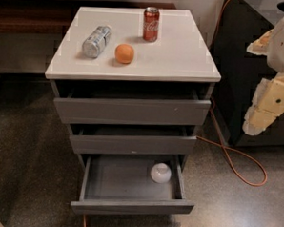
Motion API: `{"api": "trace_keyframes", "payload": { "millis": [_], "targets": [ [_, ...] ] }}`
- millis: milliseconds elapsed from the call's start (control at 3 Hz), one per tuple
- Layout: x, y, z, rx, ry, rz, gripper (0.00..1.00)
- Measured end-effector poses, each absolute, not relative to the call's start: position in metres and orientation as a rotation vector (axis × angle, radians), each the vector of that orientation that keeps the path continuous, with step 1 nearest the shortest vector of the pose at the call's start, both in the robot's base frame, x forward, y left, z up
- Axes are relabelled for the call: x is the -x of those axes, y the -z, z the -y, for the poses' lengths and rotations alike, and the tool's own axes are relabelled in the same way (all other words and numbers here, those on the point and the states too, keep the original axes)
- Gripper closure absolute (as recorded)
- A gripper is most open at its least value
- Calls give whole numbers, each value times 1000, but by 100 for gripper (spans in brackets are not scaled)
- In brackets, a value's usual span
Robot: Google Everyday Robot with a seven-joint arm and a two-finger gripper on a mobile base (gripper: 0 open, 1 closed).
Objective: Close bottom drawer
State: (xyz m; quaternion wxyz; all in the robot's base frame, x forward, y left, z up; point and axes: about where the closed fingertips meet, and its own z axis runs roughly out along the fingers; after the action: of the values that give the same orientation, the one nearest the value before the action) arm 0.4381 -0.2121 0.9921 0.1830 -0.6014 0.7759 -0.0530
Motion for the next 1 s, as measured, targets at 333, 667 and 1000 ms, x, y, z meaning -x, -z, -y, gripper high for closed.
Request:
{"api": "trace_keyframes", "payload": {
  "millis": [333,667,1000],
  "targets": [
    [-439,-985,210,1695,144,-2179,0],
    [-441,-968,211,1639,122,-2198,0],
    [-444,-948,211,1579,116,-2224,0]
  ]
}}
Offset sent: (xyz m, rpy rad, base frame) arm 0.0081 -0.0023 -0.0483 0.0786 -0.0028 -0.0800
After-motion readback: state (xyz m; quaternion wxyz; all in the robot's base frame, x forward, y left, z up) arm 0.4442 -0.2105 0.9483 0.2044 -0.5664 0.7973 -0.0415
